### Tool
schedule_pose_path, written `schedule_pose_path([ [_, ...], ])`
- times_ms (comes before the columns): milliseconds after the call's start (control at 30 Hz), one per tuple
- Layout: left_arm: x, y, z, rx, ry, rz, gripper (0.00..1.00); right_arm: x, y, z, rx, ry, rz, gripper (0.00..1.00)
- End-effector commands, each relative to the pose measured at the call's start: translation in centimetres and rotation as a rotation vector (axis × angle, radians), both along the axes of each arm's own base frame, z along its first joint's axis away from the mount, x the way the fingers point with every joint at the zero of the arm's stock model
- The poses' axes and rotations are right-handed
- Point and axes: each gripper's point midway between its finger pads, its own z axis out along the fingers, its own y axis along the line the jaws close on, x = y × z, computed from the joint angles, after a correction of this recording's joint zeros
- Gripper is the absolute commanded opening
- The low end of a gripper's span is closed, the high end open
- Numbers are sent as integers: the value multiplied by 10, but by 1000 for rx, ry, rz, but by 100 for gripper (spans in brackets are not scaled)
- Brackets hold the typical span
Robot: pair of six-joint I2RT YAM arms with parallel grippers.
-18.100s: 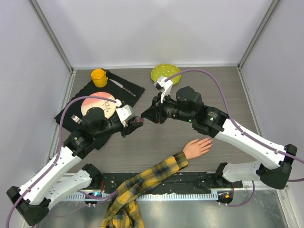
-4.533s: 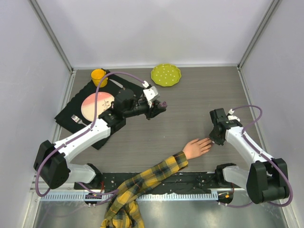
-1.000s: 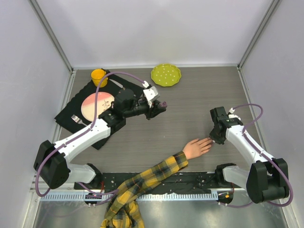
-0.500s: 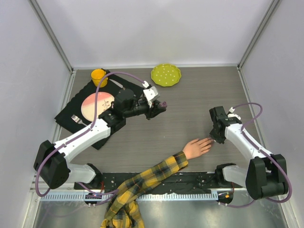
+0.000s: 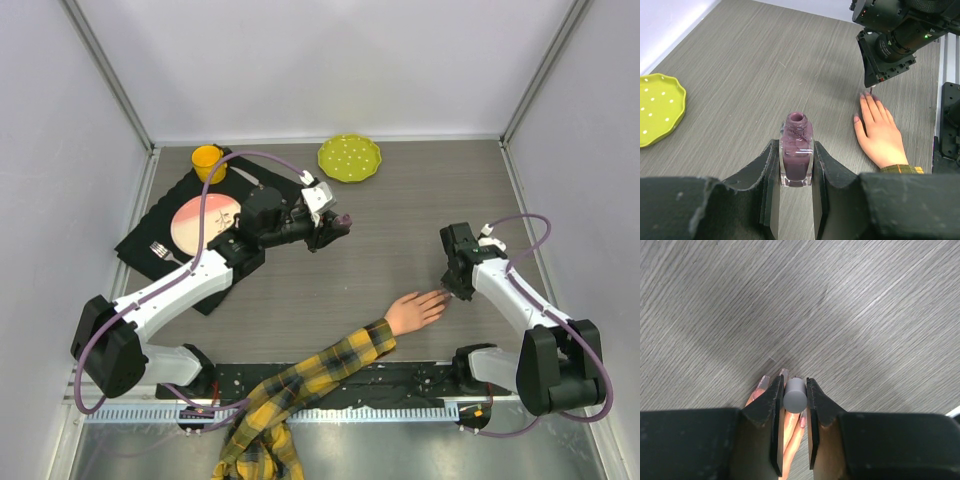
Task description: Paint the nails
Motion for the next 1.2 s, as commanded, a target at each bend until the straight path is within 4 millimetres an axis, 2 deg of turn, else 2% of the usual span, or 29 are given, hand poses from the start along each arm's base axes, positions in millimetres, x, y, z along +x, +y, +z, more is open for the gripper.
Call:
schedule_pose_path([
  [0,-1,-1,17,-30,-62,-13,0,11,1,8,1,-37,11,1],
  [133,-2,-1,18,-30,-63,-13,0,2,5,4,28,-19,17,1],
  [367,-3,-1,18,-30,-63,-16,0,-3,4,7,29,-15,16,1],
  [833,-3,-1,18,-33,-60,-17,0,-5,10,2,60,6,28,1],
  [1167,-3,-2,18,-34,-57,-21,0,-9,11,6,63,19,33,1],
])
